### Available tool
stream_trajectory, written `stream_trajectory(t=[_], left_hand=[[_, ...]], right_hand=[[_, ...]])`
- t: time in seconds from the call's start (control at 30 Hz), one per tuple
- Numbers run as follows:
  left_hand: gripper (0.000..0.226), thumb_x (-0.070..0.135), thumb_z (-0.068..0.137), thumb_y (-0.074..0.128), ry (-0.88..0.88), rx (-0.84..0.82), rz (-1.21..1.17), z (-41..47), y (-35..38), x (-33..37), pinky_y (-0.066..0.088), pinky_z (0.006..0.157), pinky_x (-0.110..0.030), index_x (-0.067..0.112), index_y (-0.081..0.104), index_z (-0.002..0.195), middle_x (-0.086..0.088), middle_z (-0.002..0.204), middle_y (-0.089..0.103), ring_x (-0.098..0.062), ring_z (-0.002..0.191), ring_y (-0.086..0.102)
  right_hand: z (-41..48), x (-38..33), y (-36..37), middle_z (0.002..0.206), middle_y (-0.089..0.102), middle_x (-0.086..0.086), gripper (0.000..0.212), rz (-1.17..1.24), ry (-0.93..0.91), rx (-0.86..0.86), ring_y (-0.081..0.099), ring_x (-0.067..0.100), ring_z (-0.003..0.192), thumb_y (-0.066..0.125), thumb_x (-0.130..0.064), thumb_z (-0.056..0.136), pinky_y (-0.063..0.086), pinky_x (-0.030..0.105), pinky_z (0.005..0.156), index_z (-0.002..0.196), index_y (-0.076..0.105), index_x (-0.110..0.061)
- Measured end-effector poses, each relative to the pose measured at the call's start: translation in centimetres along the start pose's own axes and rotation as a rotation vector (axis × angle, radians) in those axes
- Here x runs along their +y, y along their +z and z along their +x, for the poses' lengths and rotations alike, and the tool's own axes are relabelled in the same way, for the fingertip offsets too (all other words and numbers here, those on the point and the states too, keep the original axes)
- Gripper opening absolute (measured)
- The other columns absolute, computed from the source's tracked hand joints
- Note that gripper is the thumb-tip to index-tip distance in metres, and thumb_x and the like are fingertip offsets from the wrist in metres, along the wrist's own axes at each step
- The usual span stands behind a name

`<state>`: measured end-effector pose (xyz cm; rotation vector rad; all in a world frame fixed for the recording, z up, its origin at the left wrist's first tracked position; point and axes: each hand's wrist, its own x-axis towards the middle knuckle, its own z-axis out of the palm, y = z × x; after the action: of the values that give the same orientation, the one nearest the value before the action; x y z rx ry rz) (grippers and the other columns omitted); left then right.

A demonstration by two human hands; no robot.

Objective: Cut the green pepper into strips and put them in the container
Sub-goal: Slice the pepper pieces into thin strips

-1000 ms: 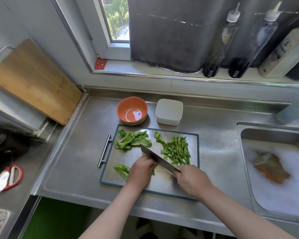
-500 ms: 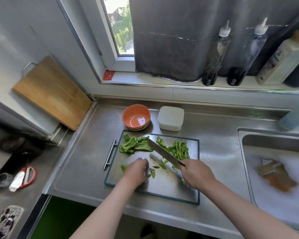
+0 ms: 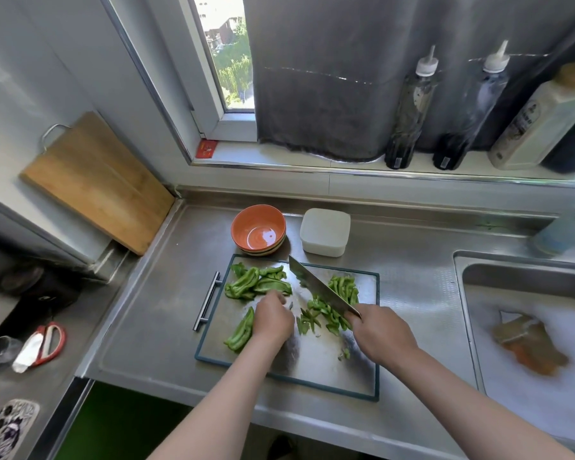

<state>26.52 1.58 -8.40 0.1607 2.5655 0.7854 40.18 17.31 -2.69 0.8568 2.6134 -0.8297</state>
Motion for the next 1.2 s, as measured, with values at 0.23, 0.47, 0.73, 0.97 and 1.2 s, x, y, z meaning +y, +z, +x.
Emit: stream_trajectory(t=[0.23,0.47,0.73,0.97,1.2], left_hand=[[0.017,-0.003,0.084,0.048,0.048,-0.124,0.05,-0.6,1.5,1.8,0.039,0.071,-0.025,0.013,0.054,0.082,-0.01,0.094,0.059,-0.026,0.086,0.055],[0.041,0.002,0.095,0.048,0.077,-0.016,-0.083,-1.6,-0.1,0.7,0.04,0.091,-0.02,0.015,0.061,0.132,0.0,0.123,0.065,-0.015,0.111,0.058],[0.031,0.003,0.089,0.052,0.063,0.125,0.152,-1.3,-6.5,-8.6,0.044,0.093,-0.029,0.018,0.072,0.107,-0.009,0.119,0.061,-0.028,0.109,0.059],[0.04,0.037,0.088,0.067,0.367,-0.105,0.15,-1.3,-7.3,-11.4,0.048,0.097,-0.03,0.02,0.067,0.124,0.008,0.125,0.05,-0.013,0.108,0.056],[0.052,0.046,0.077,0.074,0.686,-0.161,0.222,-1.0,-6.9,-13.8,0.046,0.097,-0.025,0.021,0.068,0.122,0.013,0.128,0.048,-0.006,0.118,0.044]], right_hand=[[0.2,0.0,0.2,0.07,0.058,-0.006,0.039,0.009,-0.027,0.004,0.057,0.019,0.068,0.039,-0.039,0.104,0.037,0.031,0.055,0.069,0.049,-0.025],[0.0,-0.3,0.1,0.069,0.058,-0.005,0.039,-0.004,-0.078,-0.013,0.053,0.016,0.064,0.039,-0.037,0.105,0.034,0.032,0.052,0.069,0.049,-0.025],[-0.7,-5.1,2.9,0.075,0.06,-0.005,0.033,-0.005,-0.113,-0.077,0.056,0.02,0.071,0.04,-0.037,0.103,0.042,0.033,0.062,0.078,0.056,-0.023],[-2.0,-8.9,6.6,0.075,0.062,-0.002,0.032,-0.046,-0.066,-0.078,0.058,0.021,0.072,0.039,-0.035,0.099,0.039,0.033,0.057,0.072,0.052,-0.023],[-3.5,-10.3,8.7,0.078,0.059,-0.006,0.031,-0.084,-0.001,-0.035,0.057,0.022,0.077,0.039,-0.034,0.1,0.044,0.035,0.064,0.07,0.046,-0.028]])
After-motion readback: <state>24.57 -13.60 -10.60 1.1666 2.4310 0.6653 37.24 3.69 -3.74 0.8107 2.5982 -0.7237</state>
